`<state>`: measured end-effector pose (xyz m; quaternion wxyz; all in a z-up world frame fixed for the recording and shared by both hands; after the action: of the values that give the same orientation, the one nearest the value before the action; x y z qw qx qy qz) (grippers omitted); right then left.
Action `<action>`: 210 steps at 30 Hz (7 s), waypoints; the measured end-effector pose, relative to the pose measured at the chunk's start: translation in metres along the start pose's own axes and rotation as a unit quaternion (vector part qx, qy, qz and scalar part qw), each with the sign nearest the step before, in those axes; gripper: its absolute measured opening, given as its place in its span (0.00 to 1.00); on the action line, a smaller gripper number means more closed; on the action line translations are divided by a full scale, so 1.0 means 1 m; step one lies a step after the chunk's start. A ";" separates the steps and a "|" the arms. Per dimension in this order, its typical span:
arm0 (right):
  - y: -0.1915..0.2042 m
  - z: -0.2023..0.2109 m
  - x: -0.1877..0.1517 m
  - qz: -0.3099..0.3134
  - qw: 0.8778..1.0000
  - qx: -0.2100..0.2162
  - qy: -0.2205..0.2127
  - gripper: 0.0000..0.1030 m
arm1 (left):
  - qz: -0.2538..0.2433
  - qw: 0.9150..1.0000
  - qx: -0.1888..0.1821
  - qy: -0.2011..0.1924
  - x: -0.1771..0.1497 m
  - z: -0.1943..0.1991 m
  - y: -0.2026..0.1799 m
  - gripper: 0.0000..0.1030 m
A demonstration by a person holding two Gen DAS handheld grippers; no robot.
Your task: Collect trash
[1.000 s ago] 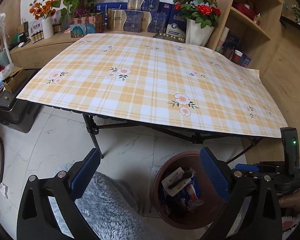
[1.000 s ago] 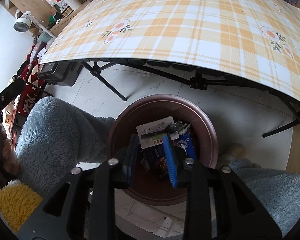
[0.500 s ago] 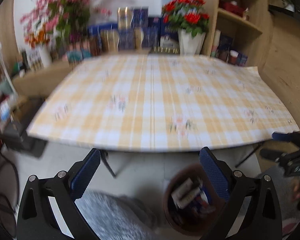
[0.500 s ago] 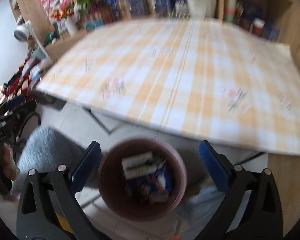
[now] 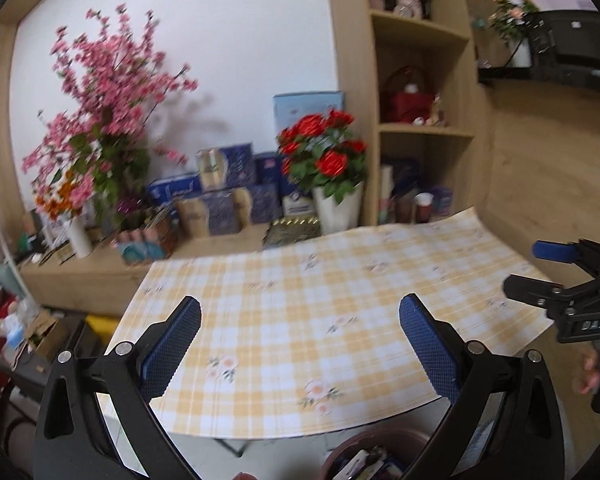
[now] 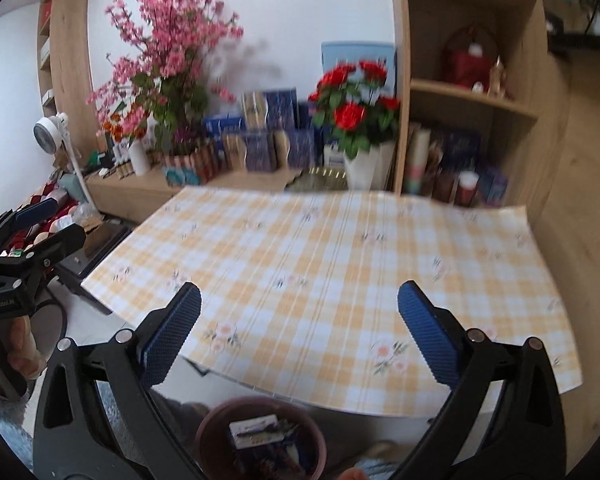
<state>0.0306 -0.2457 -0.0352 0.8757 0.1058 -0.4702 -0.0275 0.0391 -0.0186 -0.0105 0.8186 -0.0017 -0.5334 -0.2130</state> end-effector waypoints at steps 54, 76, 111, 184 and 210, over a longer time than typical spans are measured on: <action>0.008 0.048 0.022 -0.001 0.998 -0.012 -0.060 0.94 | -0.007 0.997 0.074 -0.010 0.018 0.034 0.008 0.94; 0.010 0.047 0.018 -0.002 0.998 -0.010 -0.057 0.94 | -0.001 0.997 0.076 -0.001 0.015 0.033 0.010 0.94; 0.017 0.040 0.008 0.002 0.999 -0.005 -0.047 0.94 | 0.007 0.997 0.074 0.007 0.005 0.031 0.017 0.94; 0.016 0.041 0.007 -0.002 0.999 -0.009 -0.051 0.94 | 0.026 0.997 0.069 0.013 0.008 0.037 0.024 0.94; 0.015 0.041 0.015 0.003 0.999 -0.013 -0.052 0.94 | 0.041 0.997 0.071 0.005 0.010 0.037 0.031 0.94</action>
<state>0.0046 -0.2396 0.0025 0.8515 0.0912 -0.5150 -0.0370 0.0214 0.0150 0.0213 0.8276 0.0357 -0.5422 -0.1407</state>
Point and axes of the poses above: each gripper's, at about its wrist camera, not at the fingertips, and z roughly against the way its jaws point, y to its left, x to its top, the point moved 5 cm from there along -z, roughly the way its jaws point, and after that the axes turned 9 degrees about -z, right-handed, at the moved point
